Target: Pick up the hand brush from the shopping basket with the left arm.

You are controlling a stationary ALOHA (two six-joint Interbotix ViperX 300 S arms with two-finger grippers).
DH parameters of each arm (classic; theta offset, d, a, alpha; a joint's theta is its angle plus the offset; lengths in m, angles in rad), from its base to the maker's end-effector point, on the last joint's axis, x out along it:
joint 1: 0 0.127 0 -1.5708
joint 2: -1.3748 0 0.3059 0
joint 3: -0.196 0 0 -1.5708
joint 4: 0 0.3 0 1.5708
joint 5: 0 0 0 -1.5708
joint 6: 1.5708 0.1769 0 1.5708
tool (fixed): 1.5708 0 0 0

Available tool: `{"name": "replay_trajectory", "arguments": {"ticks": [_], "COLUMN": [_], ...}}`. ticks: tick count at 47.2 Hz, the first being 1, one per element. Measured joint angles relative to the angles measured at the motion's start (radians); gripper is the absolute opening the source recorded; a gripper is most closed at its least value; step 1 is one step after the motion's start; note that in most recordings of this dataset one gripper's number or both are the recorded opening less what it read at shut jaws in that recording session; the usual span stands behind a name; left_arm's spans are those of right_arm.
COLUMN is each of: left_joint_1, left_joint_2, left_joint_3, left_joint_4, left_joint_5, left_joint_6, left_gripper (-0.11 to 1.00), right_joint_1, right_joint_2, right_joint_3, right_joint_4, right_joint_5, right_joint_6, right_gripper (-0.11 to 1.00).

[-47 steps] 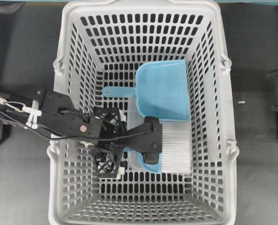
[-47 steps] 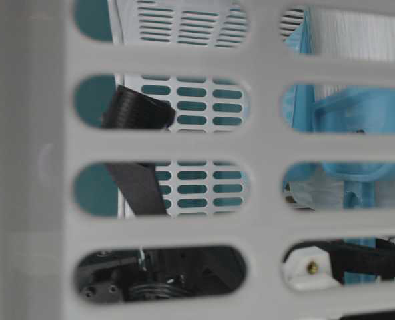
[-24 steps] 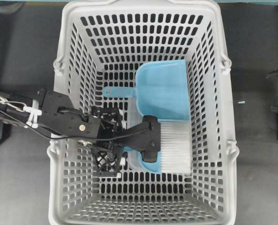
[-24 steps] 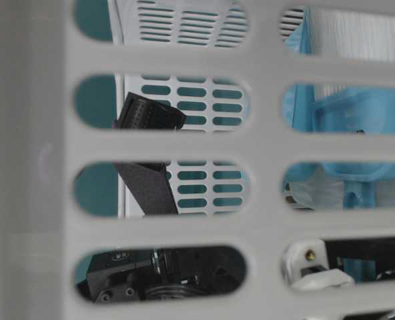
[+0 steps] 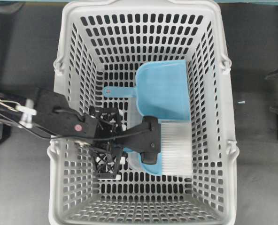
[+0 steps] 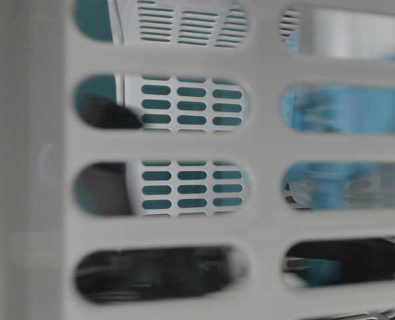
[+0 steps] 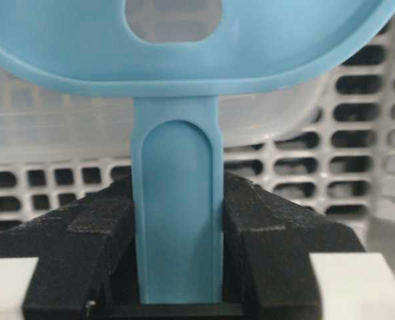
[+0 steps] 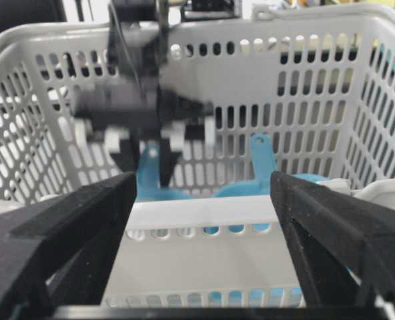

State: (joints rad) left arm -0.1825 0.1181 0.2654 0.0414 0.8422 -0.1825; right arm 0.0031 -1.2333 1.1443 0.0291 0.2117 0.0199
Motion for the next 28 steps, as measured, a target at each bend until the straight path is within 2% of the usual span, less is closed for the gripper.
{"name": "replay_trajectory", "arguments": {"ticks": [6,17,23,28], "left_joint_1": [-0.002,0.003,0.017,0.025], "left_joint_2": [-0.06,-0.123,-0.124,-0.118], "left_joint_3": [-0.083,-0.311,-0.419,-0.462], "left_joint_4": [0.0,0.0,0.0,0.0], "left_joint_5": [0.107,0.377,0.508,0.551], "left_joint_6": [0.0,0.003,0.043,0.077], "left_gripper": [0.25,0.25,0.25,0.25], "right_joint_1": [0.0,0.0,-0.002,0.0], "right_joint_2": [0.002,0.0,0.0,0.0], "right_joint_3": [0.0,0.003,0.003,0.003], "right_joint_4": [0.0,0.0,0.0,0.0], "right_joint_5": [0.0,0.0,-0.002,0.0], "right_joint_6": [0.0,0.0,0.0,0.0], "right_gripper": [0.77,0.77,0.77,0.77]}}
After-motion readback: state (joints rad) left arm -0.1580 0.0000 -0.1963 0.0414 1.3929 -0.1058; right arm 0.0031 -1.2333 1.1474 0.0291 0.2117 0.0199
